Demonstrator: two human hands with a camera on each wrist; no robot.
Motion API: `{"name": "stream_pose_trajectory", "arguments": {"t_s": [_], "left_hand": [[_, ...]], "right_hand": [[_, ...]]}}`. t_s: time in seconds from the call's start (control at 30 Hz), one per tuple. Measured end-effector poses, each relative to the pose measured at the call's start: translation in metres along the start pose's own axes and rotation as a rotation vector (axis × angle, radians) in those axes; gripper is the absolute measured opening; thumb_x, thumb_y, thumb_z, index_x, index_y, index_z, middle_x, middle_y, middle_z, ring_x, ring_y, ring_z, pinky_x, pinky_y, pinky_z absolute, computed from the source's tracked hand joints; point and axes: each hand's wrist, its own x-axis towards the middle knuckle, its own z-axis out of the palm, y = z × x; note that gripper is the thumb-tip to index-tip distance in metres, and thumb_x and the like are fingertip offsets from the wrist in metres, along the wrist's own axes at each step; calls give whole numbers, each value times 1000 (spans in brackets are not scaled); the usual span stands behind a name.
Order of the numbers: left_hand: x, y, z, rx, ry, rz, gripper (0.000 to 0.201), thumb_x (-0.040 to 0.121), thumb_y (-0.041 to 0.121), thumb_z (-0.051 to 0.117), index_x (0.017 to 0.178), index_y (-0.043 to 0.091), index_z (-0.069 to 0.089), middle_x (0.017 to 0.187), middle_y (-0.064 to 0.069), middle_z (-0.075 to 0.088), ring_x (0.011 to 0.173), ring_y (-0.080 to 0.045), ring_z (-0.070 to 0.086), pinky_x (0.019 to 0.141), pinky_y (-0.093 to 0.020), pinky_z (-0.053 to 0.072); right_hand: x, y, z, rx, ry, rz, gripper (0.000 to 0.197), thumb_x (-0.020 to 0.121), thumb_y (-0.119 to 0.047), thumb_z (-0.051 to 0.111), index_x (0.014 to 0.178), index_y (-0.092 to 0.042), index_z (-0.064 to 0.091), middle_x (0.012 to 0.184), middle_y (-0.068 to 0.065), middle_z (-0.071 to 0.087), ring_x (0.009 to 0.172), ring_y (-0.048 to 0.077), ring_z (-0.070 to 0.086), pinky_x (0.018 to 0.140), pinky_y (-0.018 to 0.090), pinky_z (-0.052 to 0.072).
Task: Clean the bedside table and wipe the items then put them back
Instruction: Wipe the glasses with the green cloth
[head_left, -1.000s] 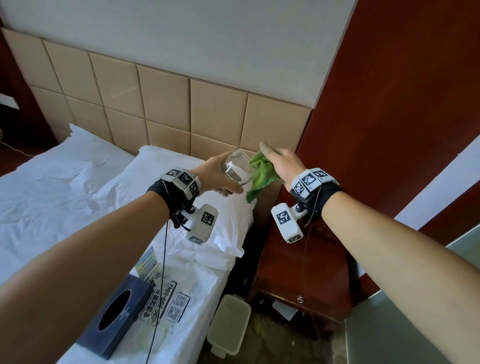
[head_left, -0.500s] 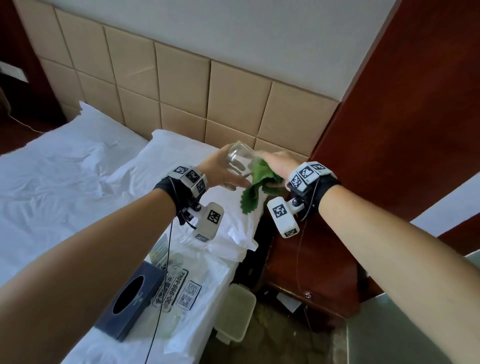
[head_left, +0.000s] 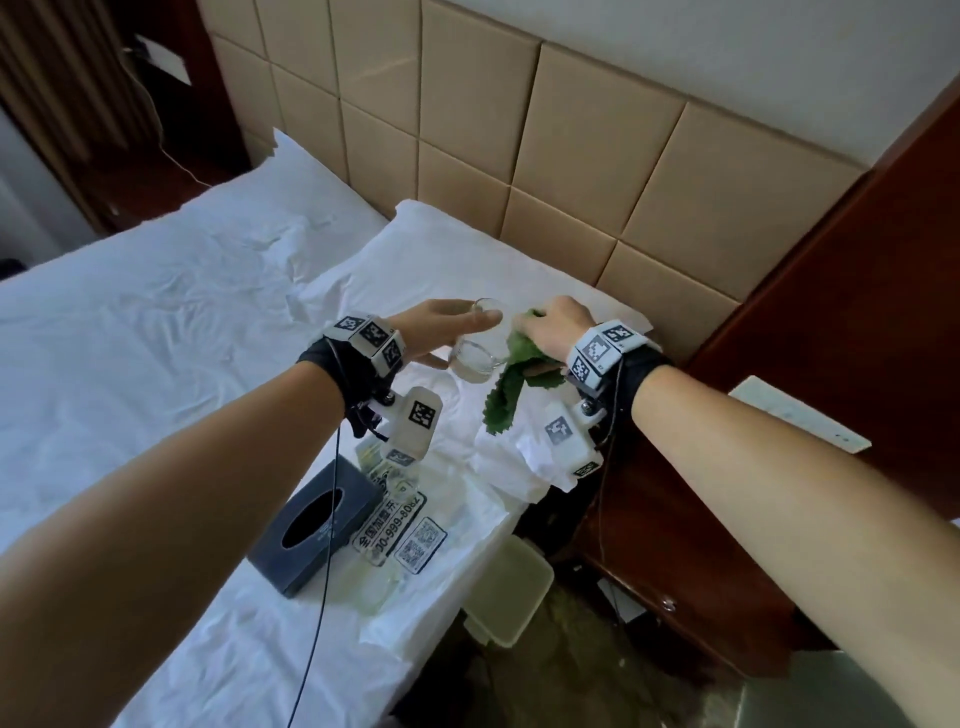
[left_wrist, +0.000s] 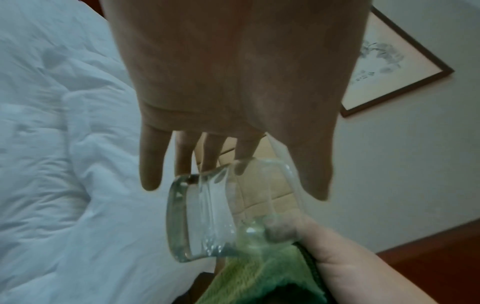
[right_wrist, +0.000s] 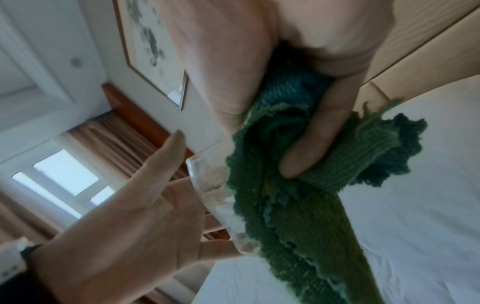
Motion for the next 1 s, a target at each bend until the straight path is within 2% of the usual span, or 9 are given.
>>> {"name": "stream_pose_trajectory", "arguments": {"t_s": [0.1,0.2,0.37,0.43,0.53,0.67,0.73,0.93,1.0], "left_hand": [[9,-22,-5,60,129,-116,57,90,58,58,140,30,52,127,-3,58,111,-22,55,95,-39,51],[16,-44,-7,199,210,-194,41,96,45,58,132,26,61,89,-1,59,73,-15,52,58,-24,44],[21,-88,1,329,292,-313,27,95,23,61,121,25,67,64,0,61,46,-12,51,41,-18,40],[22,-105,6,360,327,-336,26,94,18,60,118,25,69,67,-3,67,47,-13,55,44,-19,46],[24,-134,16,404,310,-382,33,94,17,59,126,22,66,92,-12,74,67,-19,62,67,-27,56],[34,-182,28,353,236,-449,38,96,16,58,134,21,60,74,-3,69,61,-17,66,64,-30,61],[41,-205,34,350,173,-473,36,96,18,58,132,20,60,78,-3,68,65,-18,67,64,-31,61],[68,-270,49,436,148,-497,41,92,27,62,133,23,62,122,-8,67,103,-26,65,86,-29,52],[75,-293,56,422,122,-515,43,90,28,64,133,22,61,127,-9,65,109,-27,64,92,-33,51]], "right_hand": [[19,-1,23,-106,-75,-84,27,84,-32,64,74,-7,63,66,5,56,69,27,54,59,28,39],[33,1,48,-191,-143,-156,27,82,-28,65,66,-13,51,61,3,48,60,25,46,50,27,32],[52,13,95,-295,-305,-240,19,84,-30,63,75,-13,58,71,2,53,64,24,52,52,25,36],[57,19,115,-316,-349,-270,19,84,-32,62,77,-16,55,70,0,51,64,23,52,49,23,32],[61,31,143,-364,-414,-286,23,88,-35,62,81,-13,57,69,1,51,62,22,51,49,24,34],[71,51,181,-394,-517,-257,25,88,-37,63,86,-11,59,83,8,63,64,21,54,60,28,45],[75,62,200,-404,-564,-242,21,87,-34,62,87,-13,58,87,8,64,70,24,57,65,29,47],[90,96,257,-407,-614,-183,33,88,-31,64,115,-14,57,83,5,63,74,26,58,67,30,48],[94,109,274,-422,-628,-141,29,88,-31,65,109,-13,57,75,2,56,75,26,57,65,28,43]]}}
